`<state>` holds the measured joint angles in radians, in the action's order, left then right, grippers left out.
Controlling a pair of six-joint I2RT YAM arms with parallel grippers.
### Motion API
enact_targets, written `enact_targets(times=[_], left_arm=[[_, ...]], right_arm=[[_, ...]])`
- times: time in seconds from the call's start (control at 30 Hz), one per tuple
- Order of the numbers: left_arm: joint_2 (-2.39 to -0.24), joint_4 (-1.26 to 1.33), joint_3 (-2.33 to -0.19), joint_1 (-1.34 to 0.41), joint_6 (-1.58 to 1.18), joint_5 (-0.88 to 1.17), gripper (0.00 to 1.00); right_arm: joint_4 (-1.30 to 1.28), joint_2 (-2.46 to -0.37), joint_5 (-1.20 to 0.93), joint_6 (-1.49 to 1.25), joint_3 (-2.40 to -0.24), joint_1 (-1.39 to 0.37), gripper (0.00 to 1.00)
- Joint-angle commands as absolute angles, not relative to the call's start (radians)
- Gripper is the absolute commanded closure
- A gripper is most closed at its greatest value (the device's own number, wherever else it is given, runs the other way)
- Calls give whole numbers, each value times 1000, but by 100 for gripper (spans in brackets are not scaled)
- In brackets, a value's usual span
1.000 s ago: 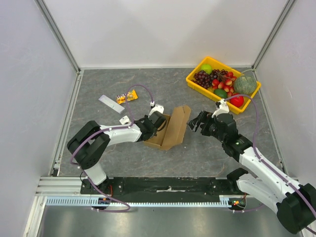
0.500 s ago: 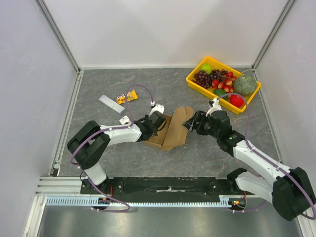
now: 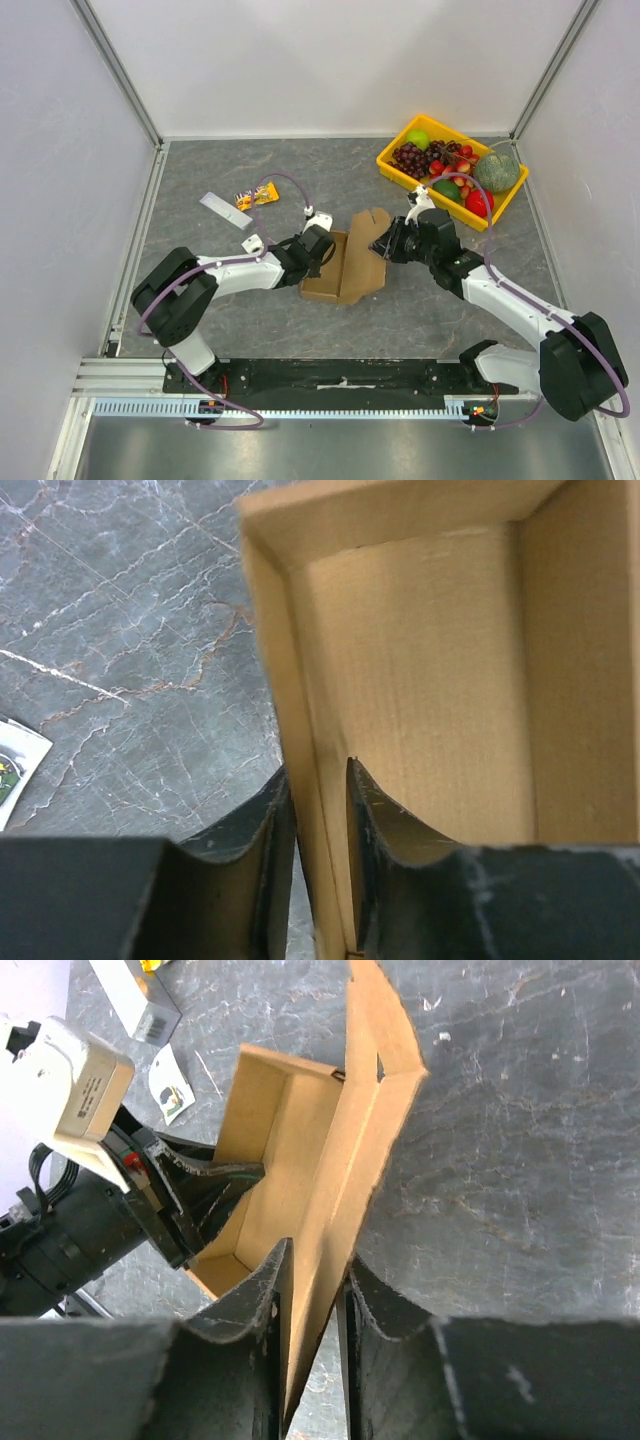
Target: Fold the paper box
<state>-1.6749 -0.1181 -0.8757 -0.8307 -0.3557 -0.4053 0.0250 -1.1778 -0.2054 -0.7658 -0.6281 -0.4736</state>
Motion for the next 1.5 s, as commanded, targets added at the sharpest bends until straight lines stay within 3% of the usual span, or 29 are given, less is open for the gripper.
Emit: enact_targets(times=[0.0,0.23,0.33,0.6,0.87,1.2,1.47], left_arm=[[-1579,-109,-887,-828,-387,-373,65],[-1461,-149,-933,-827,-365,-339,51],[-1393,-167,-940,-827,-359,-339,48],[-1200,-199,-885,-632,-388,-264,42],[-1247,-265,-850,-450,-442,-219,30],[-1451,-319,-831,-430,-666,-386,14],[-1571,-282,-836,-430,-798,-469,11]], right_arm=[[-27,-1193,-204,-690,-713,-471,73],[-143,-1242,-184,-586,-814,-471,95],[-204,-1275,-176,-500,-882,-469,100],[-478,-1452,-245,-106,-1251,-471,100],[-730,-1621,-351,188,-1525,-486,100],[-689,-1598,-368,198,-1450,-515,100],[-666,-1594,-388,184,-1439,-518,100]])
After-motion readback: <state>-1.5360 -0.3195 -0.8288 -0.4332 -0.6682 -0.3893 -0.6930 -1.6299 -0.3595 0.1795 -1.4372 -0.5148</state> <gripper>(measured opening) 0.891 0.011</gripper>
